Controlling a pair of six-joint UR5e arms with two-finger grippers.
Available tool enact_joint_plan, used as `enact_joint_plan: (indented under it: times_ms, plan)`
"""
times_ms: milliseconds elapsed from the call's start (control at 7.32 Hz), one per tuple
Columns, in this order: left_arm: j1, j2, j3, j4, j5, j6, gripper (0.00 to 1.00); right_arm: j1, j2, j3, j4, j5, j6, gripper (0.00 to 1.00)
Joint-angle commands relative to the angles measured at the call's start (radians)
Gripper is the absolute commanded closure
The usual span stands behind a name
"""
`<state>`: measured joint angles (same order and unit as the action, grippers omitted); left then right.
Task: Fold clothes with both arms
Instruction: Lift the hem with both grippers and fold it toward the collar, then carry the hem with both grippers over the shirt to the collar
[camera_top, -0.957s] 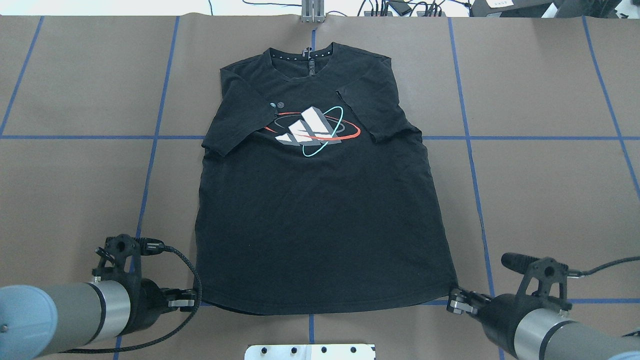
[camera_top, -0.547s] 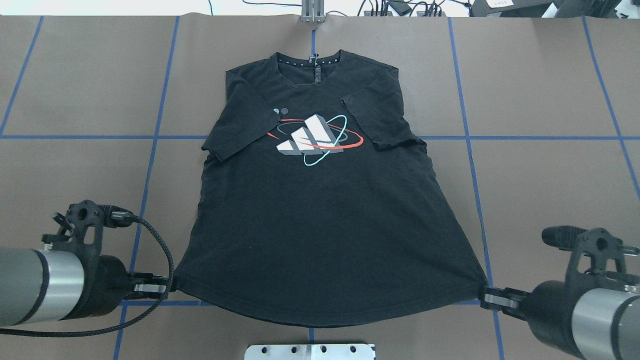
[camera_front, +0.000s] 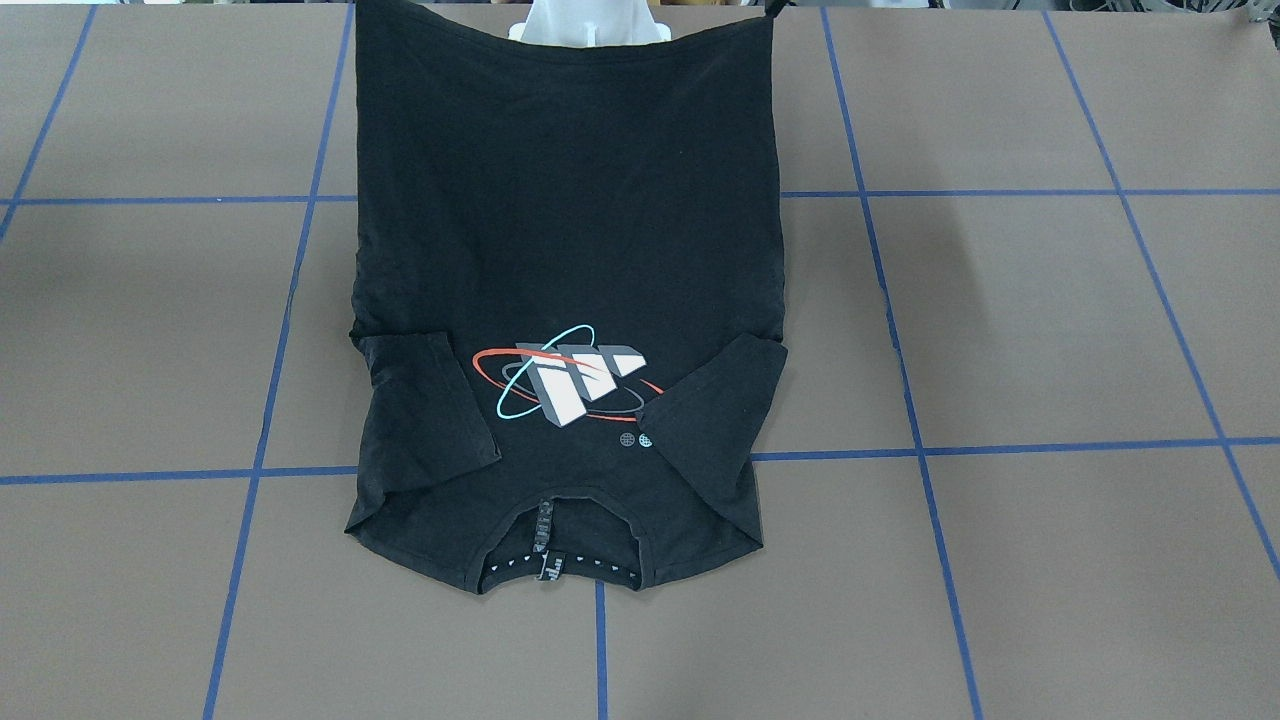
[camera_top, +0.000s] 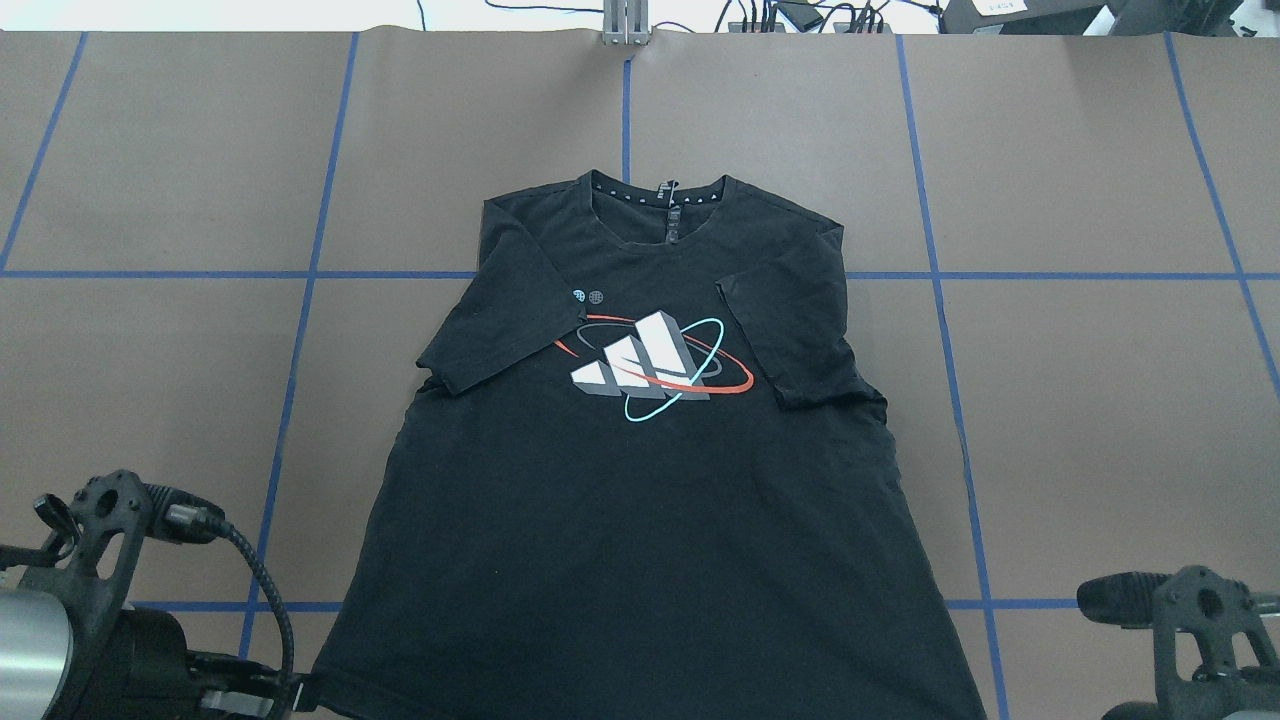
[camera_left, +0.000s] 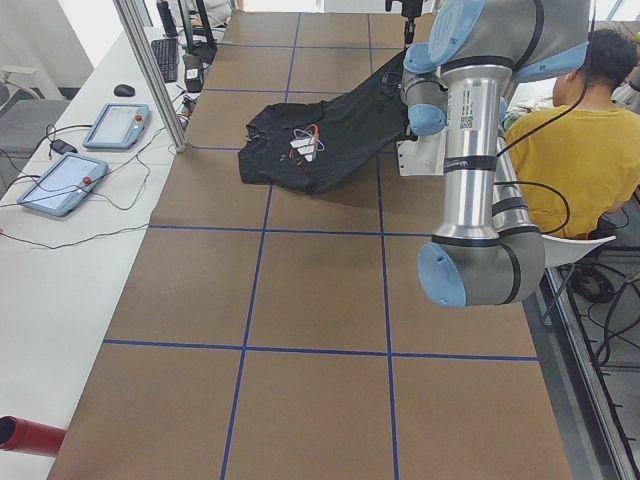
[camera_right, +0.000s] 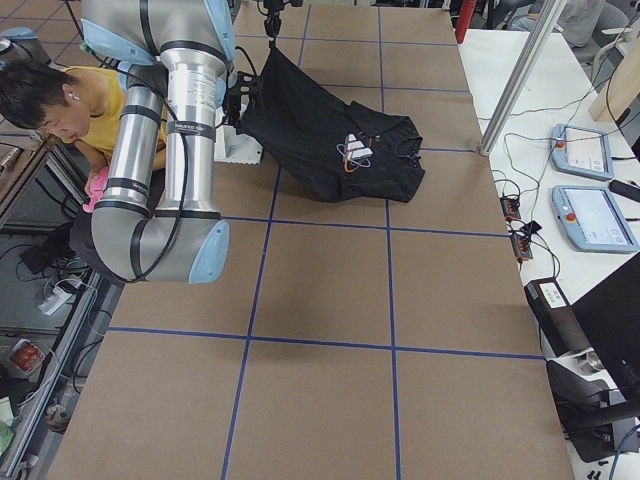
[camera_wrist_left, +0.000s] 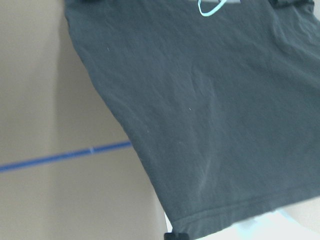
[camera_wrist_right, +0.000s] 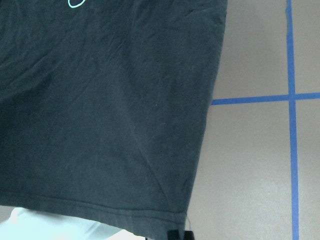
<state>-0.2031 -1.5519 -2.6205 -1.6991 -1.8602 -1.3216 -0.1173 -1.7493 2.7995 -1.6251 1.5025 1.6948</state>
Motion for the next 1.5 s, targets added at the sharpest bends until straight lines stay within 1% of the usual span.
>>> enact_joint_plan:
  times_ms: [0, 137, 410, 547, 684, 957, 1094, 1230, 1367]
  plan:
    - [0.028, -0.011, 0.003, 0.004, -0.002, -0.024, 1.00, 0.009, 0.022, -0.002, -0.027, -0.014, 0.002, 1.00]
    - [-0.002, -0.025, 0.042, 0.006, 0.006, -0.021, 1.00, 0.074, 0.034, -0.005, -0.048, -0.015, 0.002, 1.00]
    - [-0.141, -0.133, 0.166, 0.006, 0.010, 0.037, 1.00, 0.216, 0.092, -0.012, -0.114, -0.019, -0.003, 1.00]
    - [-0.210, -0.184, 0.222, 0.006, 0.013, 0.080, 1.00, 0.246, 0.132, -0.027, -0.142, -0.045, -0.003, 1.00]
    - [-0.284, -0.256, 0.282, 0.006, 0.013, 0.097, 1.00, 0.254, 0.172, -0.049, -0.174, -0.088, -0.004, 1.00]
    - [-0.393, -0.379, 0.412, 0.004, 0.013, 0.101, 1.00, 0.319, 0.227, -0.100, -0.188, -0.102, -0.004, 1.00]
    - [-0.439, -0.408, 0.451, 0.003, 0.013, 0.111, 1.00, 0.361, 0.246, -0.142, -0.188, -0.103, -0.004, 1.00]
    - [-0.479, -0.410, 0.451, 0.003, 0.007, 0.181, 1.00, 0.399, 0.279, -0.205, -0.188, -0.103, -0.007, 1.00]
    - [-0.502, -0.413, 0.462, 0.001, 0.007, 0.202, 1.00, 0.430, 0.312, -0.247, -0.188, -0.102, -0.018, 1.00]
